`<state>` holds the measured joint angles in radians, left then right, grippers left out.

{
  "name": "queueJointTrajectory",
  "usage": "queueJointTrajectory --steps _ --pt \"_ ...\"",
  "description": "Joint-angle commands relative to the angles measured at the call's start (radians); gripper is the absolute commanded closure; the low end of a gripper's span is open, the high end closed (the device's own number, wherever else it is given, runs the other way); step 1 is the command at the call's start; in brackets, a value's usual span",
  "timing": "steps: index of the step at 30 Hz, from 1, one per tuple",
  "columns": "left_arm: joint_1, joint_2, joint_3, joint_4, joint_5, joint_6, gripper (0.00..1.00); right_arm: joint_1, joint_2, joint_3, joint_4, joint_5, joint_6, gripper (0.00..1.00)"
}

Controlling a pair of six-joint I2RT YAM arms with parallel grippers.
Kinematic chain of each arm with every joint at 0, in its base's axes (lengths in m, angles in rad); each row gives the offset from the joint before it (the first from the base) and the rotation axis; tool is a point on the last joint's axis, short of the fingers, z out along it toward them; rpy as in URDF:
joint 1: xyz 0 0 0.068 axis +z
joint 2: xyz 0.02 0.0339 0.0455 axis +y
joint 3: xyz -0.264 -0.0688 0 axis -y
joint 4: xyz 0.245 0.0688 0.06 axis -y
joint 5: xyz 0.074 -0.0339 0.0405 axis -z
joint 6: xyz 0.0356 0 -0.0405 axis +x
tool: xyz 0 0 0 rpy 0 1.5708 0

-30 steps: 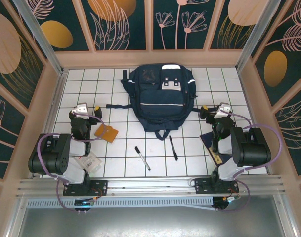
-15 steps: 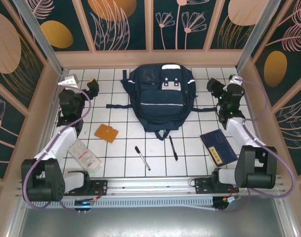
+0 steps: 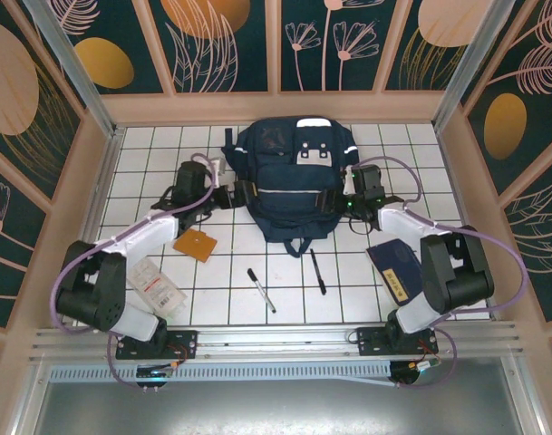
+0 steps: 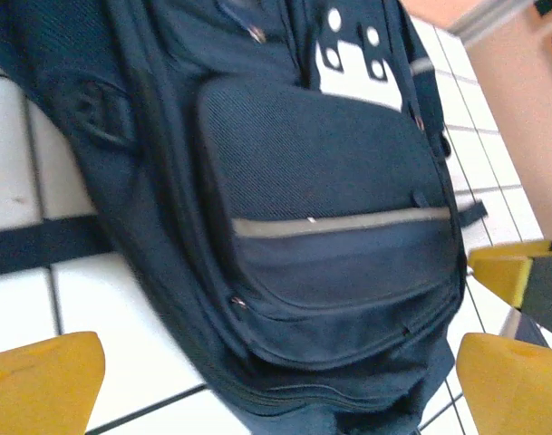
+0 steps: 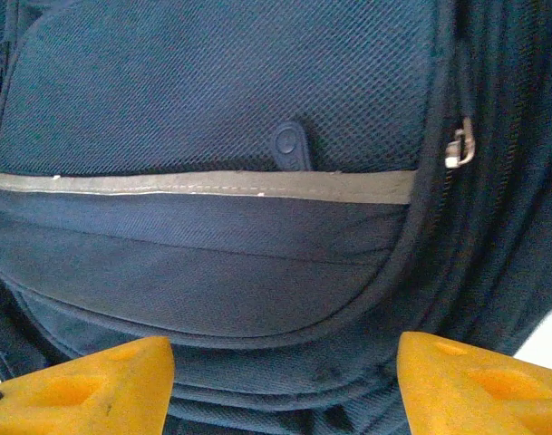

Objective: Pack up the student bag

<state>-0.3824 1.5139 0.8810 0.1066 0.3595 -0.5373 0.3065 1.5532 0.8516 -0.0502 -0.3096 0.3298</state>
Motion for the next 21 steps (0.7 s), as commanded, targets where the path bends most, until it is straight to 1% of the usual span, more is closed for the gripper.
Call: queueJointTrajectory --steps 1,6,8,10,11,13,15,16,17,19,21 --pt "-0.011 0.068 0.065 -0.049 0.004 -0.069 0.01 0.008 0.039 -0.011 0.045 -0.060 0.021 0.35" --pt "-0.053 0.208 0.124 -0.055 -0.028 -0.179 0.01 0.029 0.121 -0.002 0.117 -0.103 0.074 0.40" --pt "-0.055 0.269 0.150 -0.068 -0.038 -0.220 0.04 0.055 0.149 0.009 0.138 -0.122 0.086 0.42" --pt "-0.056 0.307 0.174 -0.073 -0.062 -0.238 0.05 0.095 0.171 0.022 0.180 -0.192 0.095 0.44" --pt "-0.055 0.320 0.185 -0.088 -0.095 -0.239 0.06 0.119 0.179 0.023 0.215 -0.231 0.108 0.45" --pt "-0.055 0.343 0.238 -0.152 -0.210 -0.203 0.08 0.165 0.196 0.011 0.333 -0.326 0.169 0.46" --pt "-0.051 0.370 0.316 -0.252 -0.327 -0.149 0.08 0.198 0.199 0.004 0.422 -0.373 0.216 0.47" --pt "-0.047 0.384 0.361 -0.301 -0.370 -0.122 0.07 0.210 0.188 0.008 0.433 -0.371 0.216 0.47" --pt "-0.042 0.391 0.393 -0.336 -0.385 -0.099 0.07 0.213 0.173 0.012 0.416 -0.355 0.201 0.46" --pt "-0.031 0.384 0.445 -0.389 -0.386 -0.057 0.05 0.202 0.116 0.032 0.298 -0.255 0.122 0.44" --pt "-0.031 0.351 0.459 -0.412 -0.368 0.001 0.04 0.170 0.061 0.047 0.162 -0.154 0.008 0.42"
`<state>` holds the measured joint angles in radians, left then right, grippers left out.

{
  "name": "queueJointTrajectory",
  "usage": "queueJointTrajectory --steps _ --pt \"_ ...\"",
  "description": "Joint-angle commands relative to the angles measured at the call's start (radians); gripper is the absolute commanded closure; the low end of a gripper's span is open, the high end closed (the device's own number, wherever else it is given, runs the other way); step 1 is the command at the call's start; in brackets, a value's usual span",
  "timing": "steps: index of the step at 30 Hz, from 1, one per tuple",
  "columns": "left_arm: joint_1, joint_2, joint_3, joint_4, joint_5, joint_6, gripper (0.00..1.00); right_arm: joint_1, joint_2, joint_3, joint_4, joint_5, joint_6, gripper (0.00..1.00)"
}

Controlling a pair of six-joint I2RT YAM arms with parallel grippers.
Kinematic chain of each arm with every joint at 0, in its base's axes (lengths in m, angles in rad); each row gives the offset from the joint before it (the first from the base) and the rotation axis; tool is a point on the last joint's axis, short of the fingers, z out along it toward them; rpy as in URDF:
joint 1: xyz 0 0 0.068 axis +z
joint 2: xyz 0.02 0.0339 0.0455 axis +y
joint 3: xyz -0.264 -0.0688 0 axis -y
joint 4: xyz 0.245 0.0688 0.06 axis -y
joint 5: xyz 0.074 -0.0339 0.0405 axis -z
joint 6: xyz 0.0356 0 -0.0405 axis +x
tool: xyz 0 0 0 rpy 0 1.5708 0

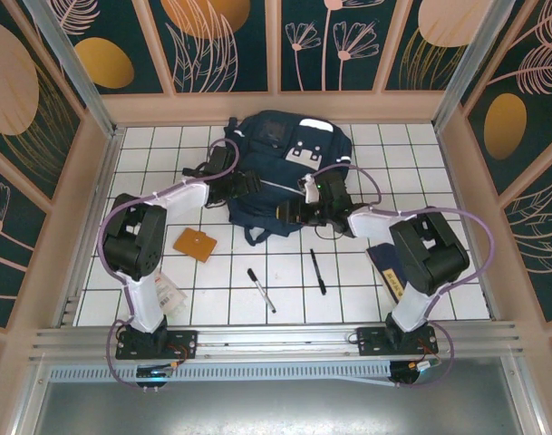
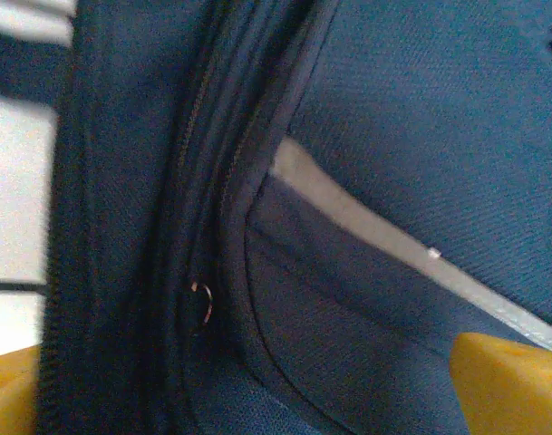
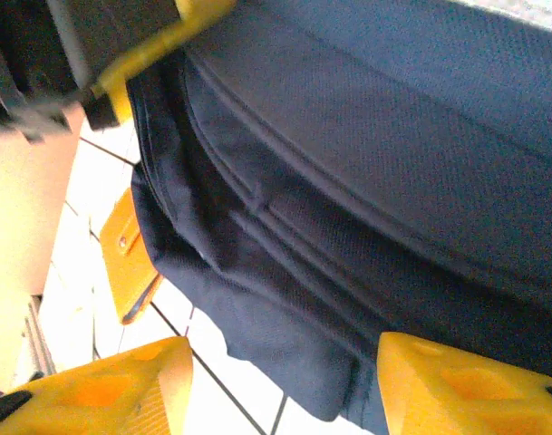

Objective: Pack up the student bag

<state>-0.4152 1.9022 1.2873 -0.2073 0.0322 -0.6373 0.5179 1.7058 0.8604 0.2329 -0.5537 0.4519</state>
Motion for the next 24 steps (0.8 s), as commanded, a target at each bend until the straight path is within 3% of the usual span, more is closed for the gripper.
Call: queueJointTrajectory --steps 1,3,7,9,13,19,24 --pt "0.002 -0.057 0.058 -0.114 -0.031 0.132 0.04 -0.066 -0.118 0.044 -0.188 0.166 -0.168 0.41" --pt "-0.003 -0.095 0.061 -0.147 0.002 0.196 0.05 -0.141 -0.145 0.040 -0.276 0.261 -0.220 0.39" --pt "-0.081 -0.134 0.079 -0.168 0.021 0.385 0.07 -0.360 -0.124 0.032 -0.335 0.156 -0.181 0.40" --pt "-0.145 -0.124 0.097 -0.141 0.003 0.471 0.07 -0.408 -0.129 0.022 -0.335 0.165 -0.155 0.40" --pt "-0.270 -0.022 0.208 -0.113 -0.093 0.564 0.03 -0.467 -0.166 0.007 -0.350 0.260 -0.082 0.39" --pt "-0.380 0.215 0.423 -0.177 -0.205 0.639 0.01 -0.516 -0.207 -0.019 -0.346 0.236 -0.078 0.37" --pt "-0.399 0.452 0.647 -0.339 -0.485 0.584 0.01 -0.519 -0.214 -0.032 -0.350 0.223 -0.130 0.37"
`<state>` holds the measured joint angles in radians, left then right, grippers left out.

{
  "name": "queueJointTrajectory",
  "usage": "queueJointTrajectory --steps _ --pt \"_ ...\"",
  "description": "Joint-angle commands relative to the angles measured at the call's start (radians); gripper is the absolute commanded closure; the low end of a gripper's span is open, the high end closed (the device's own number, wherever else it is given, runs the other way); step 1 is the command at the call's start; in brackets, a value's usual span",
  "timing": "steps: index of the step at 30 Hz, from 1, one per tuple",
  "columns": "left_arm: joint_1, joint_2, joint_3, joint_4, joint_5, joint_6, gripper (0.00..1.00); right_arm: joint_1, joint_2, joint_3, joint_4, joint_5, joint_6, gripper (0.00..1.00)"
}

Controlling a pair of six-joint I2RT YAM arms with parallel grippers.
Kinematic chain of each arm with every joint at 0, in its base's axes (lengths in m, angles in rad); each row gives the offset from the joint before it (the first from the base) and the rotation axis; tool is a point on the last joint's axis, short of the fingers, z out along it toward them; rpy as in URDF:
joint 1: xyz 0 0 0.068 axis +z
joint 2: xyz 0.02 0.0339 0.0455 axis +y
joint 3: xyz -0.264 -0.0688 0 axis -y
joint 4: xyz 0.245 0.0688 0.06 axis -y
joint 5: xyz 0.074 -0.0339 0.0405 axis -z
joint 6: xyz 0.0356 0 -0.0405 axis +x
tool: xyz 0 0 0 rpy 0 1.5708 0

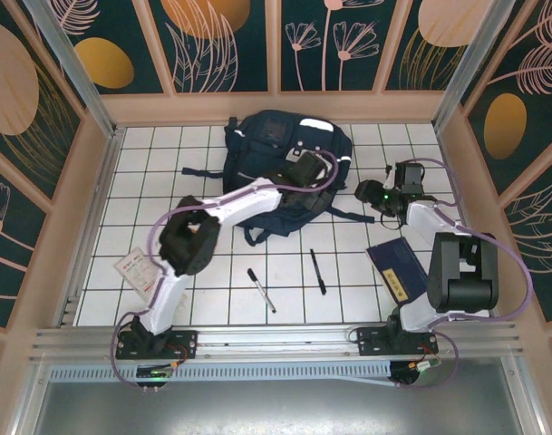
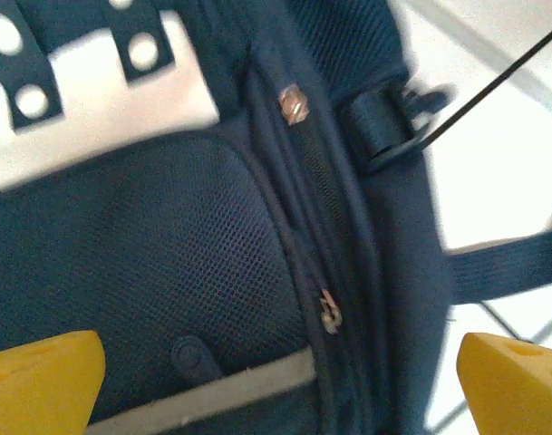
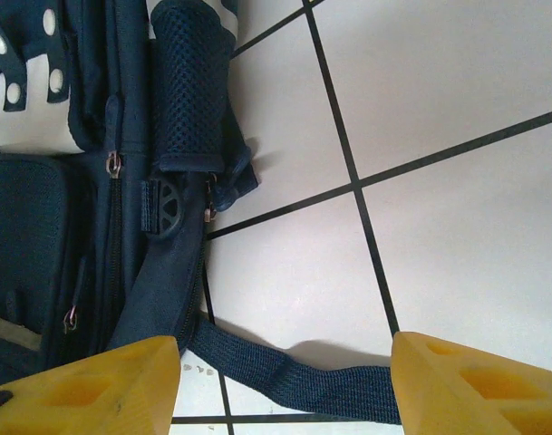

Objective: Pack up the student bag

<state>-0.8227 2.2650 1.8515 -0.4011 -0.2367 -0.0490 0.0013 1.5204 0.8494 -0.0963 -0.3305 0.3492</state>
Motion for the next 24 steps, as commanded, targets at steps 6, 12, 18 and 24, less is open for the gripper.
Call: queueJointTrajectory --steps 6,12,18,24 --pt "0.009 0.168 0.202 -0.232 -0.265 -0.021 0.54 -0.004 -0.072 -0.063 0.017 -0.045 -0.110 0.37" --pt "0.008 0.027 0.185 -0.214 -0.165 0.106 1.00 -0.004 -0.115 -0.116 0.106 -0.115 -0.200 0.37" --pt "0.023 -0.047 0.321 -0.326 -0.117 0.206 1.00 0.041 -0.123 -0.228 0.379 -0.265 -0.333 0.35" --pt "0.092 -0.044 0.500 -0.453 0.024 0.185 1.00 0.088 -0.083 -0.188 0.312 -0.303 -0.701 0.35"
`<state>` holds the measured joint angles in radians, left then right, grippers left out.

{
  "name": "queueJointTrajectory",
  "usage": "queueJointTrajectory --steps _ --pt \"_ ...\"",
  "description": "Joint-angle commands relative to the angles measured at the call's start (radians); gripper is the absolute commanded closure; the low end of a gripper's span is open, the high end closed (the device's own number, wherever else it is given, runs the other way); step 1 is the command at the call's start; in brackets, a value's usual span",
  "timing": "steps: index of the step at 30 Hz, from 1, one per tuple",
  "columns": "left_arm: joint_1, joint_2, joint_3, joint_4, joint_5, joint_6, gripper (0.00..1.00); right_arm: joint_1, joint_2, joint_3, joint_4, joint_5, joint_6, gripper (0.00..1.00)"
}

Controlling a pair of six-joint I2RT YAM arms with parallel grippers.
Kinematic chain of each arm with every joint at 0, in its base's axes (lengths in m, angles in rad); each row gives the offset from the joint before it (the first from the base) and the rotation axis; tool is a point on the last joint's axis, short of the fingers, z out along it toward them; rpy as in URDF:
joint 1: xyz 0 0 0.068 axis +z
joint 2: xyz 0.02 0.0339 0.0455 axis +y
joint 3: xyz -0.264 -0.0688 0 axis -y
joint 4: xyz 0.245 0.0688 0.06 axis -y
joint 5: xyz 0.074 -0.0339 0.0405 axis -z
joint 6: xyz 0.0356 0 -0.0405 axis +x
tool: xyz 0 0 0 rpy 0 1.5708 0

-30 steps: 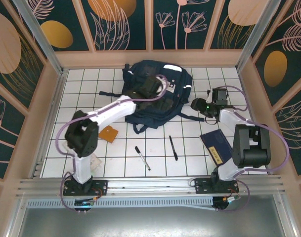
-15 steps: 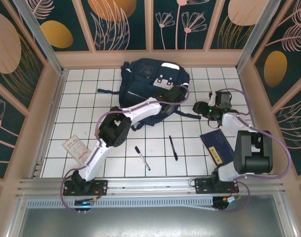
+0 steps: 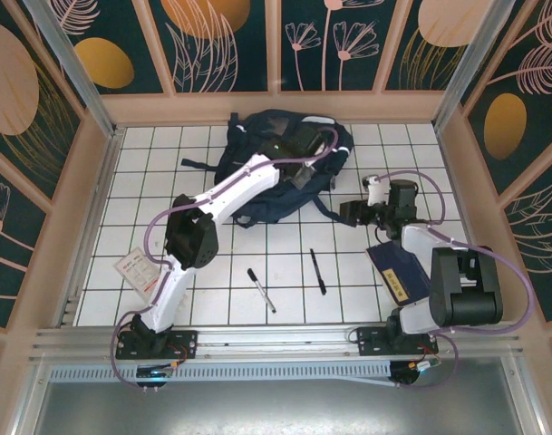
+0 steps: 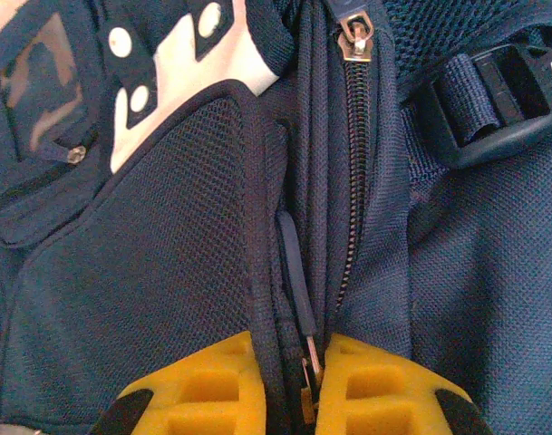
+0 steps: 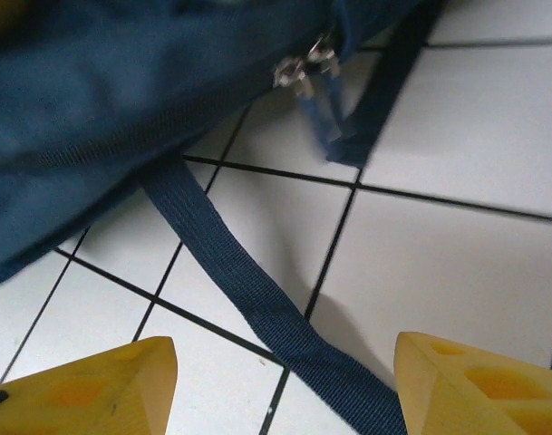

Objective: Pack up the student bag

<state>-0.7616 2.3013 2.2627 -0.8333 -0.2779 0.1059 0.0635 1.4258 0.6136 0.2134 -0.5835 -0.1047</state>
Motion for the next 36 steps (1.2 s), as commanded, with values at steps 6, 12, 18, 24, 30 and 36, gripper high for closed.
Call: queueJointTrajectory --steps 6,12,18,24,30,36 --pt "0.050 -0.124 0.073 -0.006 0.161 0.030 1.00 0.074 0.088 0.085 0.060 -0.022 -0.379 0.37" --pt "0.050 -0.130 0.069 -0.027 0.200 0.025 1.00 0.010 0.047 -0.001 0.286 -0.106 -0.416 0.42" --pt "0.050 -0.138 0.067 -0.027 0.271 0.023 1.00 0.005 0.111 0.019 0.350 -0.187 -0.493 0.41" --pt "0.050 -0.136 0.067 -0.027 0.305 -0.002 1.00 0.008 0.151 -0.008 0.533 -0.154 -0.442 0.58" --pt "0.050 -0.128 0.067 -0.027 0.342 -0.020 1.00 0.010 0.191 0.007 0.587 -0.094 -0.460 0.60" --pt "0.049 -0.120 0.070 -0.010 0.345 -0.047 1.00 0.044 0.216 -0.004 0.640 0.033 -0.465 0.68"
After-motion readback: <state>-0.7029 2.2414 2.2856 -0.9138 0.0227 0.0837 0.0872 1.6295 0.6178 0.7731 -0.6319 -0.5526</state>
